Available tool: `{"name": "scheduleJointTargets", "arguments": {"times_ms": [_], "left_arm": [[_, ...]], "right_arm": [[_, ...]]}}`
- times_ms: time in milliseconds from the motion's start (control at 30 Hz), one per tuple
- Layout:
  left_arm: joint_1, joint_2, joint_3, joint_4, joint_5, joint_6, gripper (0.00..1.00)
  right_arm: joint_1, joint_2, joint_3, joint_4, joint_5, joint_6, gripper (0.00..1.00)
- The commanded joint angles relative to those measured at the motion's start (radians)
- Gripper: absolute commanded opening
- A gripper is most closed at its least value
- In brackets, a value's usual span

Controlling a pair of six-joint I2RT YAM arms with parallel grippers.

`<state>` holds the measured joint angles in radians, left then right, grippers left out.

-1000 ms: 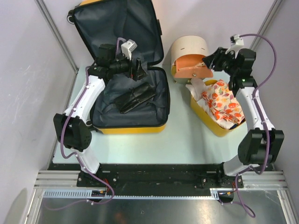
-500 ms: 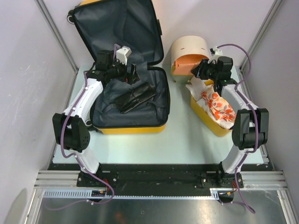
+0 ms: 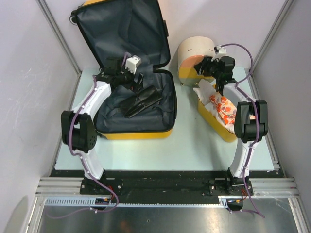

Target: Open, take out, and arrange the luggage

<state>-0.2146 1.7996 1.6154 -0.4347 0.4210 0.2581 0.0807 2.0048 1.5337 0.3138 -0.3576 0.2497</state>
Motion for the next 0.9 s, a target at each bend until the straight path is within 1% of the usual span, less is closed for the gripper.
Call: {"name": "scheduleJointTargets", "arguments": {"times_ms": [0,133,200,267,300,333,367,433,467,500,567,600,667,700,767,800,833,867], "left_arm": [[0.000,0.075,-0.015,-0.013,-0.017,0.121,0.96],[0.001,0.116,-0.058,-0.018,-0.042,0.162,0.95],[0.001,0.155,-0.065,-0.019,-0.066,0.168,0.94],[0.006,0.190,-0.058,-0.022,-0.106,0.170,0.93],[0.011,0.219,-0.057,-0.024,-0.111,0.173,0.92],[0.014,0.233,-0.054,-0.024,-0.116,0.179,0.91],[0.017,0.247,-0.051,-0.025,-0.119,0.182,0.90],[0.018,0.276,-0.051,-0.032,-0.122,0.193,0.84],[0.017,0.279,-0.052,-0.030,-0.108,0.208,0.81],[0.017,0.279,-0.057,-0.032,-0.097,0.217,0.71],[0.017,0.271,-0.069,-0.033,-0.061,0.237,0.61],[0.017,0.267,-0.075,-0.035,-0.045,0.247,0.51],[0.017,0.239,-0.094,-0.033,0.007,0.276,0.40],[0.017,0.224,-0.101,-0.035,0.022,0.280,0.30],[0.017,0.186,-0.118,-0.036,0.041,0.291,0.21],[0.017,0.170,-0.126,-0.036,0.056,0.294,0.14],[0.017,0.153,-0.143,-0.038,0.064,0.303,0.11],[0.015,0.111,-0.152,-0.038,0.074,0.306,0.05]], "right_arm": [[-0.004,-0.064,0.037,0.047,-0.076,-0.003,0.61],[-0.010,-0.165,-0.027,-0.062,-0.179,-0.010,0.71],[-0.012,-0.222,-0.052,-0.103,-0.249,-0.026,0.74],[-0.015,-0.248,-0.058,-0.183,-0.294,-0.059,0.76],[-0.018,-0.265,-0.060,-0.208,-0.340,-0.069,0.77],[-0.028,-0.273,-0.060,-0.252,-0.359,-0.072,0.81],[-0.036,-0.278,-0.058,-0.274,-0.375,-0.070,0.82],[-0.053,-0.293,-0.058,-0.345,-0.376,-0.064,0.85],[-0.058,-0.297,-0.058,-0.369,-0.363,-0.067,0.86],[-0.062,-0.305,-0.057,-0.407,-0.331,-0.067,0.88],[-0.073,-0.324,-0.056,-0.438,-0.314,-0.073,0.90],[-0.073,-0.327,-0.058,-0.459,-0.339,-0.079,0.90],[-0.073,-0.337,-0.057,-0.481,-0.368,-0.090,0.89],[-0.073,-0.339,-0.058,-0.492,-0.398,-0.111,0.88],[-0.073,-0.348,-0.066,-0.516,-0.417,-0.119,0.87],[-0.073,-0.351,-0.072,-0.519,-0.420,-0.118,0.87],[-0.071,-0.353,-0.076,-0.525,-0.419,-0.122,0.87],[-0.067,-0.354,-0.076,-0.533,-0.422,-0.127,0.87]]}}
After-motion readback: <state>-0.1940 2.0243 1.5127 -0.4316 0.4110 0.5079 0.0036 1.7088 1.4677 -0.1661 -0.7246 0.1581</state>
